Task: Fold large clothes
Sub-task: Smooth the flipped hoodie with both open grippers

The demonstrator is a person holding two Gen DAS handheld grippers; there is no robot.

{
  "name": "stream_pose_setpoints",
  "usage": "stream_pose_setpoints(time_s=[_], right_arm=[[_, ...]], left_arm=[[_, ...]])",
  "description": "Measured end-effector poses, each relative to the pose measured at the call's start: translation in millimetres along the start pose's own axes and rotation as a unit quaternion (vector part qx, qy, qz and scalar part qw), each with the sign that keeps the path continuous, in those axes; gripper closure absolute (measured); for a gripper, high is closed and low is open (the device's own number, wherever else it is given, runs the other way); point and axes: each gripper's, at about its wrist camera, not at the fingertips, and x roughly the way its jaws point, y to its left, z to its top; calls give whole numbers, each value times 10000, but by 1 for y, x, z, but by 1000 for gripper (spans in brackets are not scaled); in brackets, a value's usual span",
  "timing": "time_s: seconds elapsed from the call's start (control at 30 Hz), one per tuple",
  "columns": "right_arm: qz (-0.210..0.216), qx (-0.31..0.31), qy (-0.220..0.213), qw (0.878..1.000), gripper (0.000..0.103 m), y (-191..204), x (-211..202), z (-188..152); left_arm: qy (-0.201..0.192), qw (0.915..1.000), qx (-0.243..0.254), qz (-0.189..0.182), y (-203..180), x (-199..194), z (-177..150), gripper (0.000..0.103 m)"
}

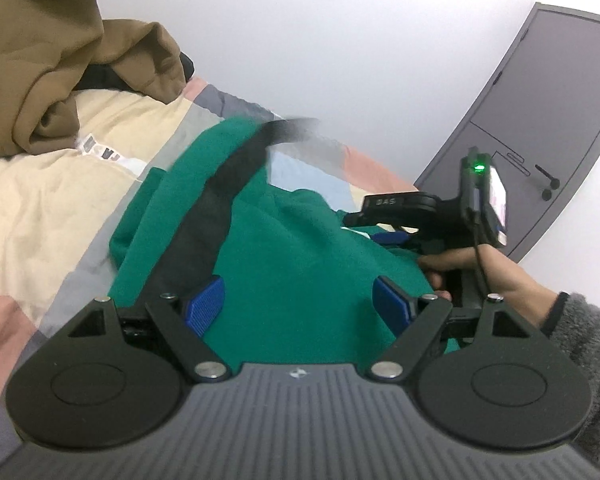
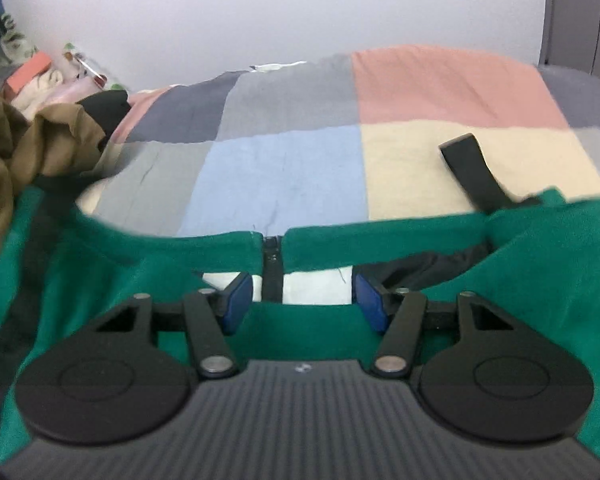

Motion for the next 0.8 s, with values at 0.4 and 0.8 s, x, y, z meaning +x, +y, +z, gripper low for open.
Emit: stream_pose_setpoints(time_s=[0.4, 0.8], right_arm=[[363, -561, -565, 9962, 43, -13, -120, -43], [339, -268, -582, 9974, 44, -54, -188, -112]], left_arm=[[61, 9995, 319, 22, -10, -5, -5, 19], [118, 9965, 803, 223, -29, -7, -18, 19]])
